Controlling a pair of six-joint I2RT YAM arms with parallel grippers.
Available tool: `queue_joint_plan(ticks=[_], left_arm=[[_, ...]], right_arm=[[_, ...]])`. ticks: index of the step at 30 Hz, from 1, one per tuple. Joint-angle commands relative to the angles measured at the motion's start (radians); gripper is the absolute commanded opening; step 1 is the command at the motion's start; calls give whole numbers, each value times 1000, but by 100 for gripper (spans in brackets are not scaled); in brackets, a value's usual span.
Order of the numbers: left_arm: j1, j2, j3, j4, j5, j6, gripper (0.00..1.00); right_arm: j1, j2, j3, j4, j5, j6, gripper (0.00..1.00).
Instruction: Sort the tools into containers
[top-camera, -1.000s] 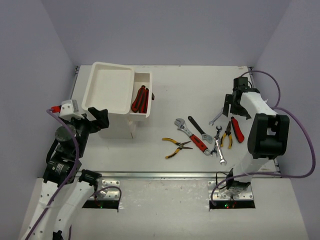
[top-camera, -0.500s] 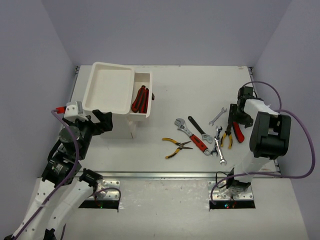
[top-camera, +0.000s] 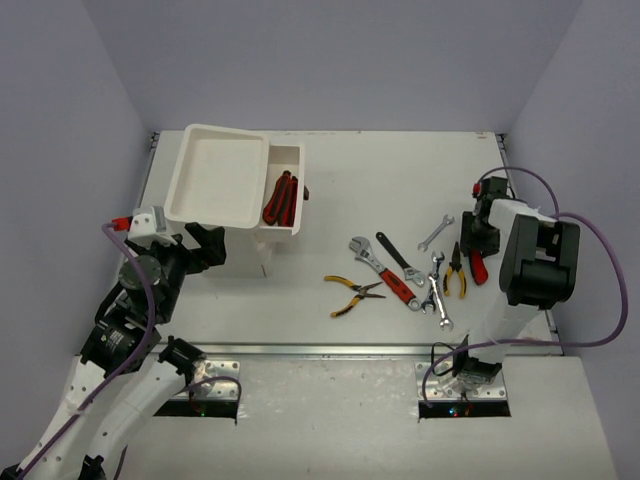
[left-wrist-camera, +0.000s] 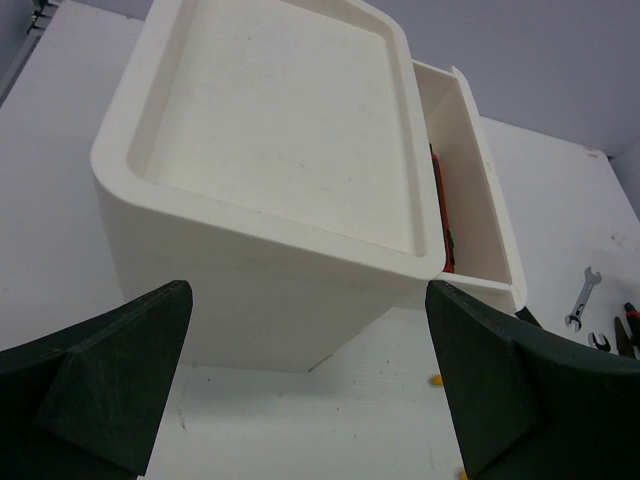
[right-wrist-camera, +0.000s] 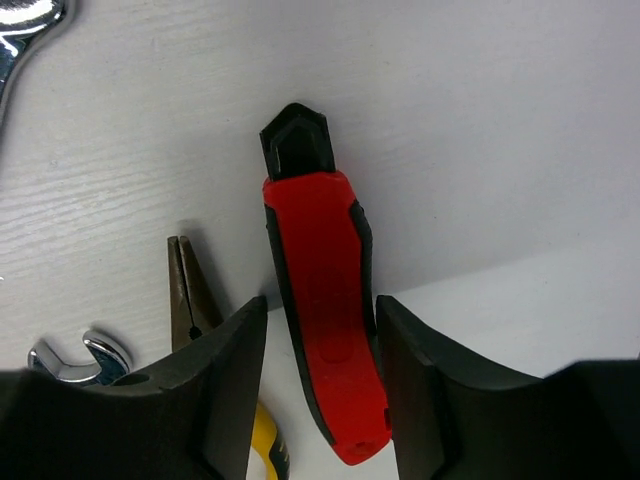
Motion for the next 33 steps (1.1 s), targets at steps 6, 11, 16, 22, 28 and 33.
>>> queue_joint_plan(ticks=[6,11,16,22,28,33], left_arm=[[-12,0,10,23,-6,-9,100],[-12,-1,10,24,-8,-9,100],[-12,-8,8,24,-14,-10,100],[-12,18,11,23,-13,-10,100],[-12,17,5,48,28,6,100],[-11,32,4,66,78,27,100]], right_arm=[[0,100,38,-23,-102,27,23],[0,-13,82,-29,44,119,5],[-2,-227,102,-7,49,233,0],[14,-452,118,71,-350,403,0],[292,-488,112,376,-778,701,0],[620,-351,224,666,-774,930,0]])
